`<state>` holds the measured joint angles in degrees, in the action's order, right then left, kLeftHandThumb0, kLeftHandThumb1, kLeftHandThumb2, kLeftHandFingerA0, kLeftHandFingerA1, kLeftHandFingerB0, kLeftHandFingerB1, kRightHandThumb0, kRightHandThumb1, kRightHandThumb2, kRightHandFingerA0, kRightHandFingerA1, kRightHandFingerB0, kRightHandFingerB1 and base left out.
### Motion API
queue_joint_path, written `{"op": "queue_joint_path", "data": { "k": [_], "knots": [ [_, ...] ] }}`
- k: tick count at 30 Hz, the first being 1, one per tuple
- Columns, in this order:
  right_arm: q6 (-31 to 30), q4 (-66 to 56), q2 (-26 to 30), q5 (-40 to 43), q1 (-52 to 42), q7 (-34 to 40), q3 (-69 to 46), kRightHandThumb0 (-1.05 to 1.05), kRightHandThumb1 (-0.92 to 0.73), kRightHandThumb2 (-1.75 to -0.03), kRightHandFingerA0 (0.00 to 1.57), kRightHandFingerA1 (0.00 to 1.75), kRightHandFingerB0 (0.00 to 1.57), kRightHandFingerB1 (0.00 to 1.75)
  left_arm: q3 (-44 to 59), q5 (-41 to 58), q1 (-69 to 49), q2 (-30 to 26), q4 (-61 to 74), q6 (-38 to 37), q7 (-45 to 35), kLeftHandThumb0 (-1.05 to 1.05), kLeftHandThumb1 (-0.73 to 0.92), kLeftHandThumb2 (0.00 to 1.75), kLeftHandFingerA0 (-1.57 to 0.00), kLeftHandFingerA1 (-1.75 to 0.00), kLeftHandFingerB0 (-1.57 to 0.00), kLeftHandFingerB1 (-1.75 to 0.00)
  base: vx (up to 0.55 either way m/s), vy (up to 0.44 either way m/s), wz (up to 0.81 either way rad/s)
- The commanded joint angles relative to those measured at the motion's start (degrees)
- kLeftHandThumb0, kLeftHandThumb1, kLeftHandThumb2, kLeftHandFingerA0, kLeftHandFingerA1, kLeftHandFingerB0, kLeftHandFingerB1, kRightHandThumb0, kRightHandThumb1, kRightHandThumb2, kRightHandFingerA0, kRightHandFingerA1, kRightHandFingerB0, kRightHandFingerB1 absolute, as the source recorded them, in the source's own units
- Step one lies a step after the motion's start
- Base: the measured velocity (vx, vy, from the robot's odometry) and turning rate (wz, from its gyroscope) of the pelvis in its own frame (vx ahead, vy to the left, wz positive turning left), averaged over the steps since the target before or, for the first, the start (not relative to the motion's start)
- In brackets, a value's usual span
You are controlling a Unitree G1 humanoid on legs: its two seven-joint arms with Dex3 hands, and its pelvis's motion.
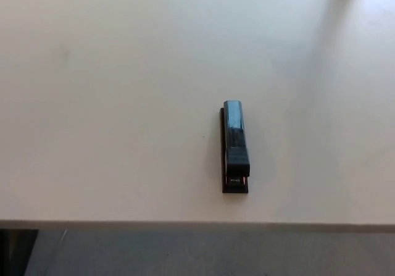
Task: The robot uses its right hand to press on the stapler that is in the middle of the desk
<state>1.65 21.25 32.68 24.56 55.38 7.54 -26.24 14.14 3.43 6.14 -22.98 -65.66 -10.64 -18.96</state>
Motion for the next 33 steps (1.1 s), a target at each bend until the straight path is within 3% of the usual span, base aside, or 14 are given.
{"op": "queue_joint_path", "data": {
  "k": [1, 3, 5, 9, 11, 13, 16, 17, 18, 23, 27, 30, 31, 33],
  "knots": [
    [-10.11, -24.32, -17.61, 3.17, -9.64, -2.86, 20.24, 0.01, -0.75, -0.83, 1.24, 1.1, 0.77, 1.13, -0.39, -0.26, -0.55, -1.73, -0.67, -1.81, -0.6, -0.48, 0.92, 0.95, -0.02, -0.22, -0.02, -0.22, 0.0, 0.0, 0.0],
    [-8.82, -21.13, -19.49, -0.63, -8.92, -3.03, 22.62, -0.03, -0.73, -0.82, 1.26, 1.07, 0.76, 1.16, -0.53, -0.29, -0.74, -1.71, -0.3, -1.81, -0.76, -0.47, 0.92, 0.95, -0.02, -0.22, -0.02, -0.22, 0.0, 0.0, 0.0],
    [-7.56, -16.87, -22.72, -1.32, -7.96, -3.57, 23.77, -0.09, -0.72, -0.75, 1.31, 0.93, 0.81, 1.09, -0.31, 0.04, -0.44, -1.55, -0.22, -1.38, -0.71, -0.47, 0.92, 0.94, -0.02, -0.22, -0.02, -0.23, 0.0, 0.0, 0.0],
    [-7.31, -11.39, -27.93, -3.03, -6.58, -2.4, 26.19, -0.12, -0.75, -0.71, 1.3, 0.97, 0.84, 1.02, -0.27, -0.01, -0.15, -1.54, -0.48, -0.94, 0.04, -0.47, 0.92, 0.93, -0.02, -0.23, -0.02, -0.23, 0.0, 0.0, 0.0],
    [-7.35, -8.89, -29.97, -4.45, -6.34, -1.5, 27.26, -0.13, -0.77, -0.67, 1.3, 0.95, 0.8, 1.09, -0.17, 0.25, -0.39, -1.62, -0.36, -1.13, -0.76, -0.47, 0.92, 0.95, -0.01, -0.21, -0.01, -0.22, 0.0, 0.0, 0.0],
    [-8.13, -6.14, -32.26, -4.98, -6.1, -1.08, 28.01, -0.13, -0.71, -0.82, 1.29, 1.01, 0.8, 1.12, -0.3, 0.19, -0.5, -1.69, -0.25, -1.41, -1.08, -0.48, 0.92, 0.94, -0.02, -0.23, -0.02, -0.23, 0.0, 0.0, 0.0],
    [-3.82, -1.29, -33.56, -6.92, -6.6, -3.65, 28.72, -0.13, -0.74, -0.76, 1.27, 1.04, 0.8, 1.04, -0.66, -0.11, -0.21, -1.74, -0.34, -1.26, -1.0, -0.47, 0.92, 0.95, -0.01, -0.21, -0.01, -0.21, 0.0, 0.0, 0.02],
    [-3.72, -0.35, -34.18, -7.21, -6.72, -3.82, 28.83, -0.13, -0.78, -0.67, 1.28, 1.02, 0.79, 0.96, -0.69, -0.12, -0.19, -1.7, -0.43, -1.18, -0.81, -0.46, 0.92, 0.95, -0.01, -0.2, -0.01, -0.21, 0.0, 0.0, 0.0],
    [-3.09, 1.61, -35.38, -6.96, -6.9, -4.58, 28.77, -0.15, -0.8, -0.64, 1.27, 0.97, 0.71, 1.07, -0.72, -0.15, -0.22, -1.73, -0.56, -1.43, -0.8, -0.46, 0.92, 0.95, -0.02, -0.23, -0.02, -0.22, 0.0, 0.0, 0.0],
    [-1.91, 9.81, -39.5, -8.59, -7.08, -4.8, 28.86, -0.12, -0.75, -0.71, 1.27, 1.05, 0.74, 1.17, -0.71, 0.06, -0.07, -1.65, -0.88, -1.31, -0.74, -0.48, 0.92, 0.93, -0.02, -0.25, -0.01, -0.21, 0.0, 0.0, 0.0],
    [2.61, 17.66, -40.9, -12.19, -7.56, -4.82, 29.51, -0.1, -0.72, -0.8, 1.27, 1.0, 0.81, 1.14, -0.73, 0.15, -0.21, -1.64, -0.48, -1.71, -0.89, -0.47, 0.92, 0.94, -0.03, -0.24, -0.02, -0.21, 0.0, 0.0, 0.0],
    [4.68, 23.54, -41.29, -11.75, -7.34, -6.19, 28.05, -0.15, -0.76, -0.7, 1.28, 0.98, 0.8, 1.16, -0.96, -0.14, -0.17, -1.9, -0.25, -1.19, -0.5, -0.48, 0.92, 0.93, -0.03, -0.23, -0.02, -0.22, 0.0, 0.0, 0.0],
    [3.42, 25.18, -41.66, -11.09, -7.27, -5.86, 27.14, -0.19, -0.77, -0.66, 1.31, 1.0, 0.81, 1.06, -0.99, -0.16, -0.17, -1.91, -0.41, -1.43, -0.53, -0.47, 0.92, 0.95, -0.01, -0.21, -0.01, -0.21, 0.0, 0.0, 0.0],
    [4.09, 28.6, -42.48, -10.56, -7.08, -5.81, 25.3, -0.15, -0.73, -0.7, 1.3, 1.06, 0.82, 1.03, -1.06, -0.11, -0.16, -1.99, -0.64, -1.87, -1.11, -0.46, 0.92, 0.96, -0.02, -0.23, -0.01, -0.2, 0.0, 0.0, 0.0]
  ]
}}
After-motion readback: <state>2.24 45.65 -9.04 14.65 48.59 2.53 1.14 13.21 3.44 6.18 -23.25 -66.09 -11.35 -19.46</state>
